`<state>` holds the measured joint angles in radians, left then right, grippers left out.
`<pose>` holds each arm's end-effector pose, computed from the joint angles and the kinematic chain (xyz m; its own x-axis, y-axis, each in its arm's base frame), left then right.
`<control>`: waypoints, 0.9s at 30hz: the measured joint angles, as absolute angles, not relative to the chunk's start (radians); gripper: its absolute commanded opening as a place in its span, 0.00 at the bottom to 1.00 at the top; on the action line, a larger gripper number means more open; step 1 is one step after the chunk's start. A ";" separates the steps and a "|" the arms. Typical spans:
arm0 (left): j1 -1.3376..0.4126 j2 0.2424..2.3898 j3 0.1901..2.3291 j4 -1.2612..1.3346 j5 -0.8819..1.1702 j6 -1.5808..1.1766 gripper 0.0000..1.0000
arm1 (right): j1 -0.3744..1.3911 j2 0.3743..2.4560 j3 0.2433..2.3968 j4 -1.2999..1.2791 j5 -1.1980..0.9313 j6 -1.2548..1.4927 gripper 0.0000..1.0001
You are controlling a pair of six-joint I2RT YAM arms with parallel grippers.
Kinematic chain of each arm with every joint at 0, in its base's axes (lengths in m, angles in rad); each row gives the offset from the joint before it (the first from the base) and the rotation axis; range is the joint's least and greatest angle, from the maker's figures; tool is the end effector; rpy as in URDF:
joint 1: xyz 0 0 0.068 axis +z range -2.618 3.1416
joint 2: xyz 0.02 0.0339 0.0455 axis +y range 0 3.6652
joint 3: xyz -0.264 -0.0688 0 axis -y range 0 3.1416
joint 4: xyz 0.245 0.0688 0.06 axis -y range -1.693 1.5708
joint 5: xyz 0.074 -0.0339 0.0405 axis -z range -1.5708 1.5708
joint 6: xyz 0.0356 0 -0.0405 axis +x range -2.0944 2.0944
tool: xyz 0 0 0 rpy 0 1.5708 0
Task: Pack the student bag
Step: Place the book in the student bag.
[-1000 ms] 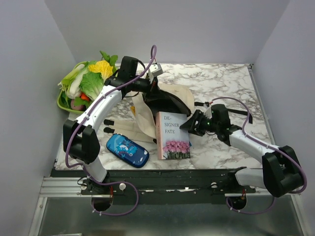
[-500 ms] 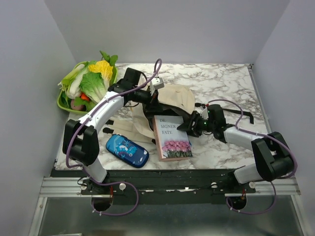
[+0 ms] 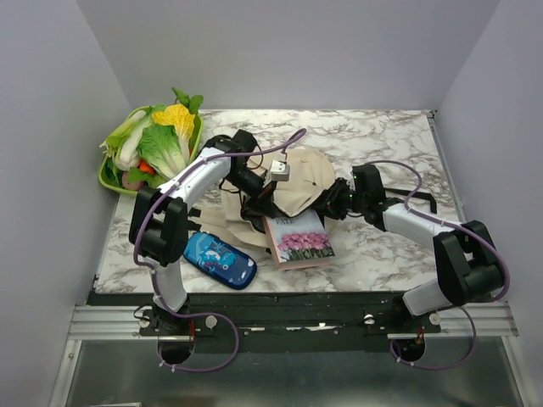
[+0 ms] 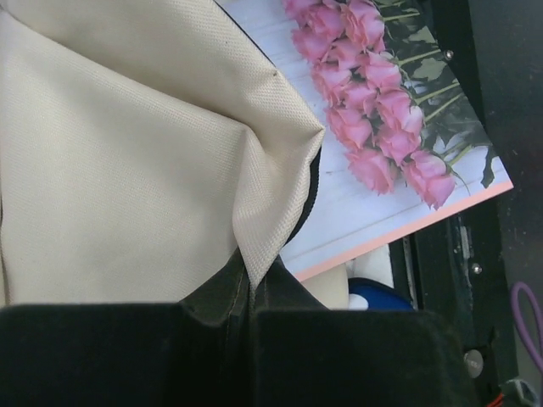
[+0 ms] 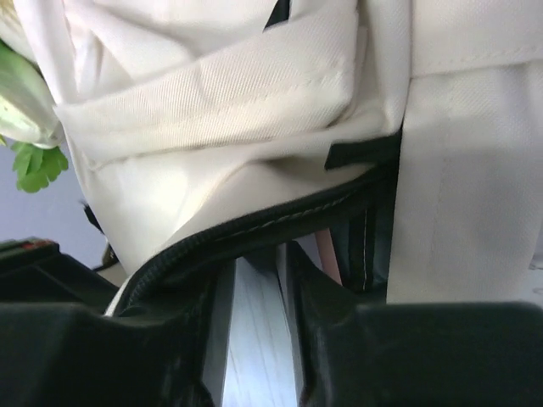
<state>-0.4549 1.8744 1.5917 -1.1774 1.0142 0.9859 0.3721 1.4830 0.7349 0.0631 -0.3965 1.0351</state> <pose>0.3112 -0.1858 0.2625 -0.2291 0.6024 -0.7646 0.9191 -0.1248 -0.3738 0.2745 0.1219 0.1862 -0.8288 0.5280 -0.1852 0.1934 0.5809 0.7907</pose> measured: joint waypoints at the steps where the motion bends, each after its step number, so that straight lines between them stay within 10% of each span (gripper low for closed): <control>1: -0.453 1.859 1.556 -1.162 1.013 0.975 0.02 | 0.373 1.483 0.736 0.061 -0.394 1.036 0.52; 27: -0.461 1.656 1.307 -0.756 0.938 0.719 0.02 | 0.369 1.011 0.537 -0.296 -0.387 0.838 1.00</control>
<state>-0.4610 1.6558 1.3071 -0.7555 0.9382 0.7189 0.3687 1.0111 0.5365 -0.2962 -0.3870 0.8379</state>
